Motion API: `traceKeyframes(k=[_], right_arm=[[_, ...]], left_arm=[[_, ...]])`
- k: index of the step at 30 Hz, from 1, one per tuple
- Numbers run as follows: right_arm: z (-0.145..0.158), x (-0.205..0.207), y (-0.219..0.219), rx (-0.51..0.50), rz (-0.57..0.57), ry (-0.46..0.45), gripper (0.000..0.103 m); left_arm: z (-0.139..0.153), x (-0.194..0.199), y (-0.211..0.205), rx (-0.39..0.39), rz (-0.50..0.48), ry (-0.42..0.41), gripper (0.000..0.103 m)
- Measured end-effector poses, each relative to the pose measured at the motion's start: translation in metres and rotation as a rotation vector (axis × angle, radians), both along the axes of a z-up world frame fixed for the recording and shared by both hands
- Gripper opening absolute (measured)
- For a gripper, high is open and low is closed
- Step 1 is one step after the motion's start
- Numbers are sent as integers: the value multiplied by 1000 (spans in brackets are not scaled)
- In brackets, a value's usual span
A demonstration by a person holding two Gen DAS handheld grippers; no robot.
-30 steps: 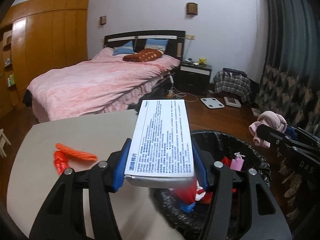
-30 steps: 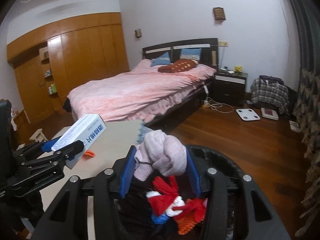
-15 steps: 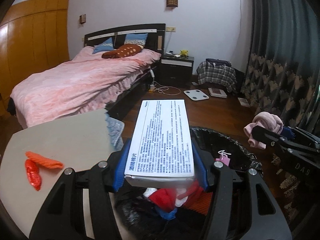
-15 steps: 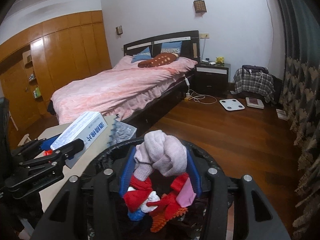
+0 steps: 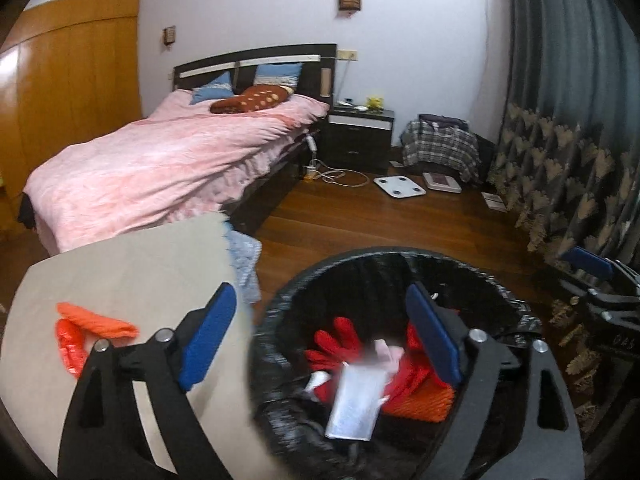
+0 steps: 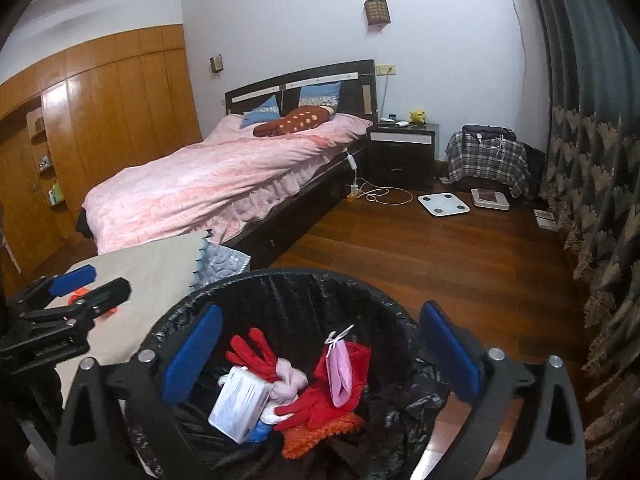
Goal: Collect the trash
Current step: 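Move both open grippers back to the red bag and orange net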
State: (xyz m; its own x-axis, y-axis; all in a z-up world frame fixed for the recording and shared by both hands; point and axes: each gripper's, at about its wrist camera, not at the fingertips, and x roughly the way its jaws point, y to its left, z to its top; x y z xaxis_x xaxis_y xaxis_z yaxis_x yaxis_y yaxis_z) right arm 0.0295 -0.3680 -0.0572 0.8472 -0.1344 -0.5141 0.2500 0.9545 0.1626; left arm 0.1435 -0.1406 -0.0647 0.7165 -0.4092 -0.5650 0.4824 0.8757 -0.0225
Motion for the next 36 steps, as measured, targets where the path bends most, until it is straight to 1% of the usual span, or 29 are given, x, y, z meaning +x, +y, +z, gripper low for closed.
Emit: traceKeyframes(k=[2, 3, 8, 15, 21, 24, 27, 36], right_arm=[[2, 4, 10, 7, 14, -5, 98], [3, 7, 15, 9, 25, -4, 98], [4, 24, 51, 6, 104, -7, 98], [6, 62, 116, 12, 239, -16, 98], [4, 97, 168, 13, 334, -22, 98], [0, 115, 189, 13, 365, -22, 98], [-9, 132, 204, 17, 381, -9, 97], [-43, 173, 225, 2, 366, 47, 97]], left_arm=[[3, 2, 16, 2, 32, -2, 88], [5, 5, 30, 2, 57, -5, 90], [9, 4, 88, 6, 180, -18, 90], [14, 5, 162, 43, 353, -53, 90], [9, 18, 218, 73, 471, -42, 90], [2, 27, 238, 82, 508, -32, 90], [-5, 38, 249, 81, 529, -20, 90], [-47, 74, 260, 88, 545, 48, 90]])
